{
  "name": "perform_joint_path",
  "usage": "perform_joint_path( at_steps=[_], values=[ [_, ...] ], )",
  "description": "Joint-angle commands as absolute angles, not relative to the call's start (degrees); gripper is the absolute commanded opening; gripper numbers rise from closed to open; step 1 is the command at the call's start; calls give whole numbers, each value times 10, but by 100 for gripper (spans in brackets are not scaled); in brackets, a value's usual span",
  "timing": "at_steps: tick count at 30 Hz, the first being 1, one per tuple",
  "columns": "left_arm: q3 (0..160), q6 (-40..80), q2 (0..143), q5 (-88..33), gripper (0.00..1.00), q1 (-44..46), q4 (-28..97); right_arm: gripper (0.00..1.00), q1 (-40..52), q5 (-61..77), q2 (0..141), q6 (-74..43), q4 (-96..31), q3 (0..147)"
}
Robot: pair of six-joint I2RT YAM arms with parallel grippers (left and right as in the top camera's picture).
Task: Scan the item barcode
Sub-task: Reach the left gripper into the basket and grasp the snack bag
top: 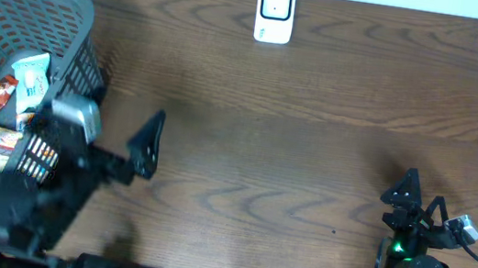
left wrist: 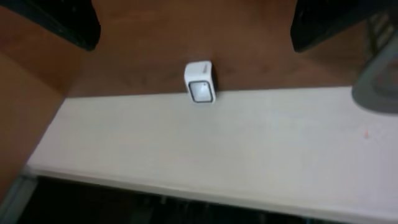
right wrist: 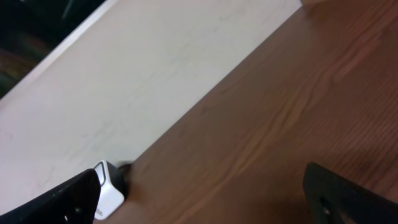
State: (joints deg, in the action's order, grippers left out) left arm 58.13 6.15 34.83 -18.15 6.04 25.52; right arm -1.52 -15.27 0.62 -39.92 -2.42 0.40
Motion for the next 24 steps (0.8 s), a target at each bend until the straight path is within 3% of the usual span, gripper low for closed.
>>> perform_joint_path(
  at_steps=[1,4,9,14,19,24],
  values=[
    [706,46,422,-201,98,58,327,99,-10,-160,4,-400,-26,3],
    [753,48,470,-189,98,58,391,99,-10,-160,4,-401,-26,3],
    [754,58,491,-174,98,58,387,99,-10,-160,4,-400,-26,3],
    [842,142,532,53,98,34,444,99,-10,-160,4,-400,-26,3],
    [1001,207,630,179,98,-72,554,99,-10,-160,4,-400,-26,3],
    [1083,319,739,161,98,-240,663,99,-10,-160,4,-400,-26,3]
  ],
)
